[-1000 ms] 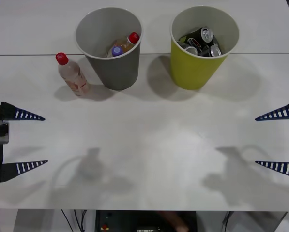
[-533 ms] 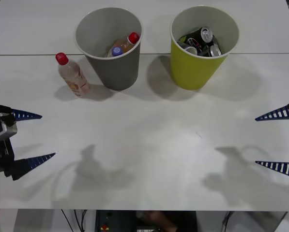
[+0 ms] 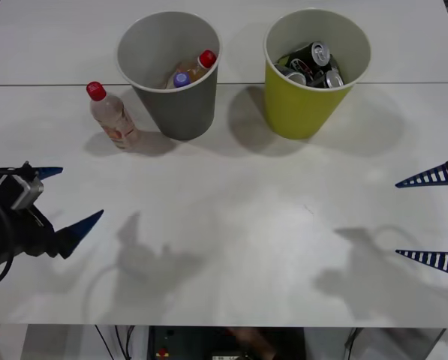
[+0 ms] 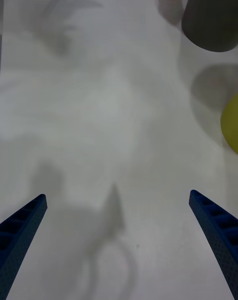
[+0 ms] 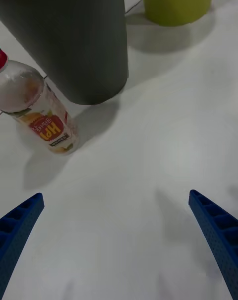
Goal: Put the can into the green bin and the plastic bottle into the gray bin
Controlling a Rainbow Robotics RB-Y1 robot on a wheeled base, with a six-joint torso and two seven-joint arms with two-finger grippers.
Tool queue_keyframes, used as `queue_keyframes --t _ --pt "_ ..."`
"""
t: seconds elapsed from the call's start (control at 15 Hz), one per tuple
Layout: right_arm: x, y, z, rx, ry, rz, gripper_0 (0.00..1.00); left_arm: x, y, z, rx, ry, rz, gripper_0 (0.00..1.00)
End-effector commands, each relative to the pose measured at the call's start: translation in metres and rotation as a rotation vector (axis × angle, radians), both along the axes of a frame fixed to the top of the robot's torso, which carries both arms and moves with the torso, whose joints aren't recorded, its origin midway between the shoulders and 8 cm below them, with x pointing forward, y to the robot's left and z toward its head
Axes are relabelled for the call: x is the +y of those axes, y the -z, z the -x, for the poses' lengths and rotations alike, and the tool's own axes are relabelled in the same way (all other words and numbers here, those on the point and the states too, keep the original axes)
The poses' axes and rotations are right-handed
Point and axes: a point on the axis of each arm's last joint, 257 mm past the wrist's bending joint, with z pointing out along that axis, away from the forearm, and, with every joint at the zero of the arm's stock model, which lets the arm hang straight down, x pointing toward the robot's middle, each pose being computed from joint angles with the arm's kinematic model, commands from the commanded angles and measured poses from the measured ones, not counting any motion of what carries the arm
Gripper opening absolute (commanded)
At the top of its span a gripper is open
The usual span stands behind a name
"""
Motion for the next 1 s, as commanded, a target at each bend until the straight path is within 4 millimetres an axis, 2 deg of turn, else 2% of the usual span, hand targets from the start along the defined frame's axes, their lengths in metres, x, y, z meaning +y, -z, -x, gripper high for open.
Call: queue_keyframes --t 0.07,0.8,1.0 --pt "0.000 0.000 0.000 0.000 0.000 0.000 1.00 0.007 -0.002 -0.016 -0.055 -0.090 0.092 1.00" --pt "0.000 0.000 0.000 0.000 0.000 0.000 1.00 0.029 0.029 -0.079 -0.248 -0.307 0.356 1.00" --pt "0.000 0.000 0.000 0.000 0.000 0.000 1.00 0.029 0.033 -0.097 -0.269 -0.350 0.402 1.00"
